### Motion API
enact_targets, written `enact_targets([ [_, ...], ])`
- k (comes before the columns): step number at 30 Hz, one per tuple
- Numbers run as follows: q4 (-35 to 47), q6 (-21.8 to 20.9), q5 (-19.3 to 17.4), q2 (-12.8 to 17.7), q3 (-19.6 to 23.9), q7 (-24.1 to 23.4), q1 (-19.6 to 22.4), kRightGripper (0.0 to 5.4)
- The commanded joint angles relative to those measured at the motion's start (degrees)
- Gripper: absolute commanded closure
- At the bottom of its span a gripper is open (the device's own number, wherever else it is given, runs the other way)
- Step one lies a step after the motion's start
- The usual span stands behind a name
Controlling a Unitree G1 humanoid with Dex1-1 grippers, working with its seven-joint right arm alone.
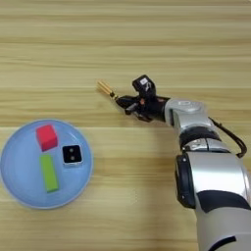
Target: Move the objects on the table
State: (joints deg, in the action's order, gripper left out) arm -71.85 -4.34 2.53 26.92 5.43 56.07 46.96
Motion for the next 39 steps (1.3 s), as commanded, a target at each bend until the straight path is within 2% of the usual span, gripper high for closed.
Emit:
enact_targets([
  [1,5.7,-1.9,-1.6,1.2,0.2,0.7,5.2,5.31],
  [5,10.4,-1.8,-2.6,0.6,-0.2,3.1,4.1,5.31],
  [9,18.7,-0.2,-4.5,-0.1,-0.7,5.7,1.5,5.31],
  [12,26.6,2.2,-6.0,-0.8,-1.3,7.1,-1.3,5.31],
  [25,51.8,12.7,-10.2,-1.8,-4.8,9.0,-12.2,5.31],
  [30,59.1,14.7,-10.9,-2.0,-7.4,9.8,-16.4,5.31],
  [39,67.6,17.5,-12.2,-2.4,-11.6,10.7,-20.7,5.31],
])
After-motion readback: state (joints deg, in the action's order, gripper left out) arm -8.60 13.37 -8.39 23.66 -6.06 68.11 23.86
